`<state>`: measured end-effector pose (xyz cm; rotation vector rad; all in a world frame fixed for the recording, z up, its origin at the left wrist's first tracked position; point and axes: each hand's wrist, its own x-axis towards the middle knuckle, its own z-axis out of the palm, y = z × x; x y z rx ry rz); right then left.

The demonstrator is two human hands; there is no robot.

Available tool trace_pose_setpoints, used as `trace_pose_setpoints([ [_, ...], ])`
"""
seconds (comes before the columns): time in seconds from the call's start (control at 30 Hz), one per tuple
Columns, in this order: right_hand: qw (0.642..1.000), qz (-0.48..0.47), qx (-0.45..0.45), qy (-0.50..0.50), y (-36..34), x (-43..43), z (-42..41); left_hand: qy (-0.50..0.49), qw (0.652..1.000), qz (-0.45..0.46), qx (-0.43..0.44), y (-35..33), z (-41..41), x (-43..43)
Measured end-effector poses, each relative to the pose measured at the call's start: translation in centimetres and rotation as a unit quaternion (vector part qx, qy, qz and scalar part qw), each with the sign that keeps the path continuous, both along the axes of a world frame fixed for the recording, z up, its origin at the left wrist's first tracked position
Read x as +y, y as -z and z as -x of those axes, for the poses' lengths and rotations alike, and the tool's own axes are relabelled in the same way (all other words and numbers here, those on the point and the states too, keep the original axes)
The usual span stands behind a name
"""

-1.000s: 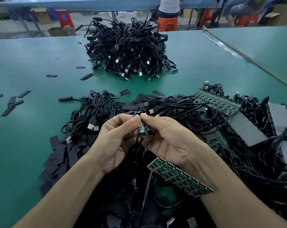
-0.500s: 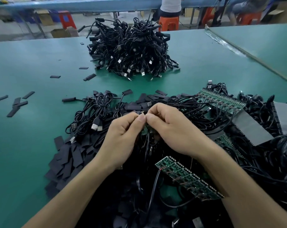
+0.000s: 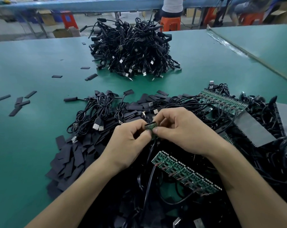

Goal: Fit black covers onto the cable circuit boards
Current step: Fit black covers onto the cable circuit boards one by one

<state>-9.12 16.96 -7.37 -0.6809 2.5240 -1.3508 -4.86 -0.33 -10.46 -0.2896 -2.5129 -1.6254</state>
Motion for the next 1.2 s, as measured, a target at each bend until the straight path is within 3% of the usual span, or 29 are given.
trace_pose_setpoints([
  [0.3, 0.991, -0.069, 0.105, 0.041, 0.6, -0.2, -0.6, -0.057, 0.997, 0.046, 0.02, 0.7, -0.2, 0.2],
  [0.53, 0.988, -0.054, 0.136, 0.051, 1.4, -0.2, -1.0, -0.057, 0.991, 0.105, 0.057, 1.0, -0.4, 0.2],
  [1.03, 0.988, -0.015, 0.12, 0.097, 1.0, -0.4, -1.1, -0.045, 0.997, 0.038, 0.045, 1.0, -0.7, 0.9],
  [1.2, 0.986, 0.028, 0.108, 0.121, 0.3, -0.5, -1.1, -0.085, 0.993, 0.001, 0.084, 0.6, -0.6, 0.9],
])
